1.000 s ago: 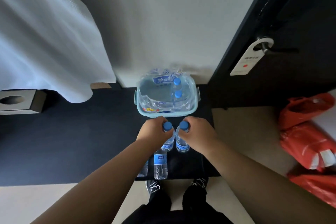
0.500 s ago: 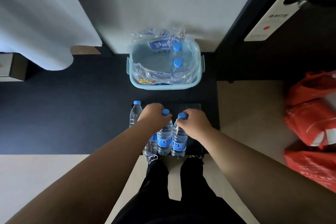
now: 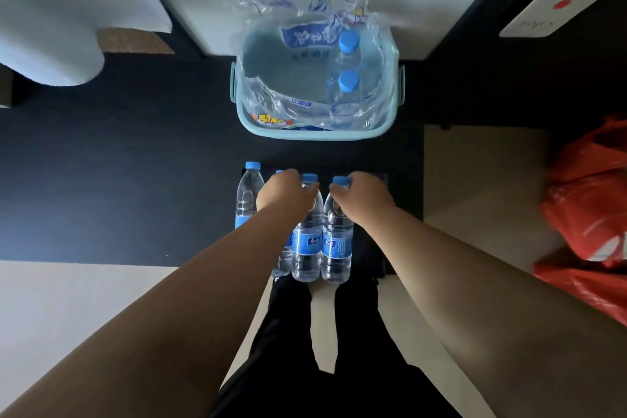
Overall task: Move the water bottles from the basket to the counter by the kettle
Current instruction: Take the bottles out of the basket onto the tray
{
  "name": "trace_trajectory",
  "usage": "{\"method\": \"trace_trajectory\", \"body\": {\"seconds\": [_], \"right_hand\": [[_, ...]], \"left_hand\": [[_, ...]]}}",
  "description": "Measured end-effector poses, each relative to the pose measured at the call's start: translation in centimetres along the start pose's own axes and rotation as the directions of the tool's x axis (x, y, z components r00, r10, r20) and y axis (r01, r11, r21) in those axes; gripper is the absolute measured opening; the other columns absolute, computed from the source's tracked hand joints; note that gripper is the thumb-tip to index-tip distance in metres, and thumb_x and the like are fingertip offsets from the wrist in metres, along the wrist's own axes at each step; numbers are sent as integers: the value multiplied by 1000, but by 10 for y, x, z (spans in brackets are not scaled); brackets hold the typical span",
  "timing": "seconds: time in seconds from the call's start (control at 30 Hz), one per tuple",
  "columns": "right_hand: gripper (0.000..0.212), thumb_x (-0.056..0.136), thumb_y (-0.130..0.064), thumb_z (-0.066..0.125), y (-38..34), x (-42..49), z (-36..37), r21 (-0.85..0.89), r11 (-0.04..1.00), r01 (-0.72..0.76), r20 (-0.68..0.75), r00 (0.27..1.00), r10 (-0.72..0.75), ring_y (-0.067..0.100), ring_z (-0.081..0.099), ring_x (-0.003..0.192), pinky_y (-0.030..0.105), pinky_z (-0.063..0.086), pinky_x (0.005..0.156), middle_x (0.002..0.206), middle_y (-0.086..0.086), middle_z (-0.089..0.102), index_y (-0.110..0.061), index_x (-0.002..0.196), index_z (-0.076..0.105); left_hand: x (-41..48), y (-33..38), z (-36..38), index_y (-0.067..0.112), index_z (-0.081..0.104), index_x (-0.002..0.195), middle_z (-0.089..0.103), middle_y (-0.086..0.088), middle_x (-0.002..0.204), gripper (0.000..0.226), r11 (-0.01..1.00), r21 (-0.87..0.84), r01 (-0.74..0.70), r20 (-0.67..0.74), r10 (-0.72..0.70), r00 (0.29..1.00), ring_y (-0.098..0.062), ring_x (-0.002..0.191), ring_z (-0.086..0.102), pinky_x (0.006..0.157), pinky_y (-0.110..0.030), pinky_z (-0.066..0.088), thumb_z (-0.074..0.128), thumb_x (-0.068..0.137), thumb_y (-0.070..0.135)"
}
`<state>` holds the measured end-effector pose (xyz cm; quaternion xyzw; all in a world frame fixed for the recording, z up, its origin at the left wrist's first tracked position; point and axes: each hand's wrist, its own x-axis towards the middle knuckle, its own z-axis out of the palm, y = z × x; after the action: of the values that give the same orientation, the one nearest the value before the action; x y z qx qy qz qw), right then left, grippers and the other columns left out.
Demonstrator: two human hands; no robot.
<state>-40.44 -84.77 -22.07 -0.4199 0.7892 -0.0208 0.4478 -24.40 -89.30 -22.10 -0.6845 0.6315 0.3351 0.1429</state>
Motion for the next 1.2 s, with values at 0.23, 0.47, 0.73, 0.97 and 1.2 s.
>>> {"method": "trace_trajectory", "body": {"seconds": [0.23, 0.47, 0.73, 0.97, 1.2], "right_hand": [[34, 97, -47, 55, 23, 17, 14, -123, 992, -4, 129, 991, 20, 18, 65, 63, 28, 39, 49, 76, 4, 67, -16, 85, 62], [36, 97, -49, 57, 29, 0, 14, -139, 990, -19, 156, 987, 41, 16, 67, 67, 27, 44, 51, 83, 1, 66, -14, 102, 55], [45, 98, -50, 56, -1, -25, -32, -188, 979, 83, 59, 996, -73, 15, 65, 78, 38, 59, 75, 96, -4, 64, -17, 129, 57], [44, 96, -54, 53, -55, -34, -111, -188, 966, 178, -181, 960, -212, 19, 66, 92, 32, 50, 68, 113, -1, 69, -24, 128, 62], [48, 95, -59, 52, -97, -23, -156, -243, 954, 175, -303, 921, -246, 18, 63, 80, 30, 47, 55, 97, -6, 62, -28, 131, 56]], "left_hand": [[-4, -4, 17, 21, 59, 76, 64, -1, 71, 31, 996, 64, -70, 62, 66, 996, -22, 66, 65, 56, -29, 47, 45, 98, 37], [-17, -18, 17, 28, 54, 81, 62, 7, 73, 22, 994, 74, -77, 70, 72, 995, -16, 59, 63, 54, -30, 52, 51, 95, 45], [-22, -8, -35, 31, 59, 99, 69, 8, 86, 30, 979, 136, -150, -19, 154, 988, -20, 78, 65, 73, -34, 52, 51, 93, 59], [-23, 28, -121, 34, 56, 97, 58, 10, 78, 22, 973, 127, -194, -152, 213, 965, -21, 71, 61, 59, -30, 42, 57, 89, 54], [-1, 75, -182, 37, 57, 113, 60, 11, 78, 29, 953, 141, -267, -206, 292, 934, -15, 64, 58, 51, -25, 35, 52, 90, 53]]}}
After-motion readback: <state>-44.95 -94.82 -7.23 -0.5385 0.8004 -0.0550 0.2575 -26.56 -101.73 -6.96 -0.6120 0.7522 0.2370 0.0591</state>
